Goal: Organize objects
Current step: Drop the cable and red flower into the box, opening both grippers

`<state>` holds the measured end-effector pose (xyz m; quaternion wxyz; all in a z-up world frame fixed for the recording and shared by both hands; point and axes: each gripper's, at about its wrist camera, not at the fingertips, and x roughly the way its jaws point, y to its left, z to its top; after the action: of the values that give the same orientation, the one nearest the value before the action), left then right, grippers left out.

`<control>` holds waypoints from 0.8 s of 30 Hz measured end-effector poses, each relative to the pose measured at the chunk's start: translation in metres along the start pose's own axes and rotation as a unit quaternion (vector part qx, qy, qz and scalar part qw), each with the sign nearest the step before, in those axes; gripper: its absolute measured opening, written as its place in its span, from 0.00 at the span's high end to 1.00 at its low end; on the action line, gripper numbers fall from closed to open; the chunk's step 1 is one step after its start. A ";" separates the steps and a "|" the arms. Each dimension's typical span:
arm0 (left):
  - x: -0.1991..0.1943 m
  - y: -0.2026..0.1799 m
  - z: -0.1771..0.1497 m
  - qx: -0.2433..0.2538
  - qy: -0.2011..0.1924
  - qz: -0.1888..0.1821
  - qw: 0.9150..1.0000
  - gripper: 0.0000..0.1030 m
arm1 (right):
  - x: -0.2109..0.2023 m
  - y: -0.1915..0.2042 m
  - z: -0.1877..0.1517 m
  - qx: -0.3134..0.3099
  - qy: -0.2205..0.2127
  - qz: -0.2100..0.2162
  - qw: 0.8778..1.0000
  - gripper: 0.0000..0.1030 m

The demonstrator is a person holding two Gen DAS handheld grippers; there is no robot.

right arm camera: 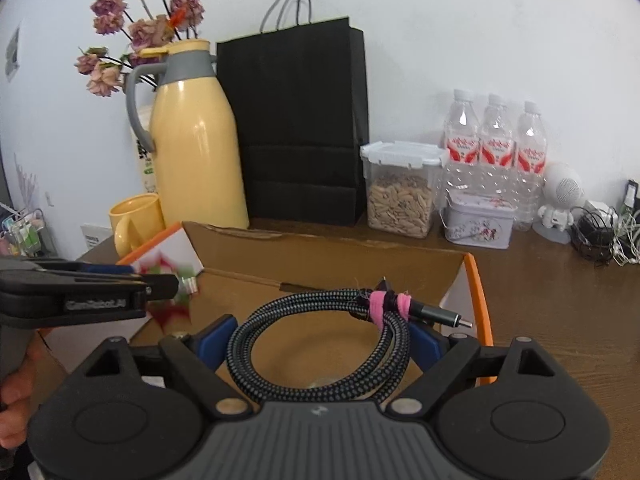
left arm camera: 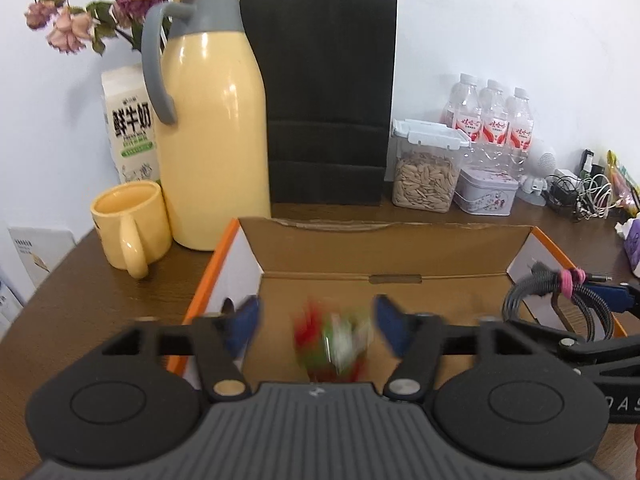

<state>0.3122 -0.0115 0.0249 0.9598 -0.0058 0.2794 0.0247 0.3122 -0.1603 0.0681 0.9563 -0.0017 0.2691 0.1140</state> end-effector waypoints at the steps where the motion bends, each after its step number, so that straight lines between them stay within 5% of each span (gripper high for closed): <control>1: -0.003 -0.001 0.000 0.002 -0.005 0.003 1.000 0.03 | 0.001 -0.001 0.000 0.005 0.003 -0.004 1.000 0.02; 16: -0.022 -0.002 0.006 0.000 -0.032 0.001 0.999 0.00 | -0.012 -0.002 0.002 0.009 -0.004 -0.015 1.000 0.00; 24: -0.069 -0.002 0.006 0.000 -0.077 -0.010 0.997 0.00 | -0.060 0.010 0.006 -0.012 -0.058 -0.015 0.998 0.00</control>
<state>0.2573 -0.0163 0.0675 0.9787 -0.0064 0.2044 0.0158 0.2629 -0.1633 0.1045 0.9718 -0.0102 0.2120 0.1030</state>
